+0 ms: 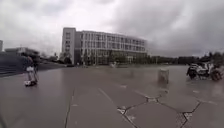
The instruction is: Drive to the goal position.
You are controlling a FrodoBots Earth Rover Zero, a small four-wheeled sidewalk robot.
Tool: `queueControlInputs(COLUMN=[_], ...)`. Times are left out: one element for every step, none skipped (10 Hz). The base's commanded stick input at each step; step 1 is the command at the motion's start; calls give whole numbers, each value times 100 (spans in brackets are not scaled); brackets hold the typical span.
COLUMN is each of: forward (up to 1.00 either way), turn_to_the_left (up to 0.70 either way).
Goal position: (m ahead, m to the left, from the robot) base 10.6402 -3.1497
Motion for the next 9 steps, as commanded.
queueControlInputs(forward=[70, 70, 70, 70, 70, 70, 70, 70, 70], turn_to_the_left=[-35, -35, -35, -35, -35, -22, -9, 0, 0])
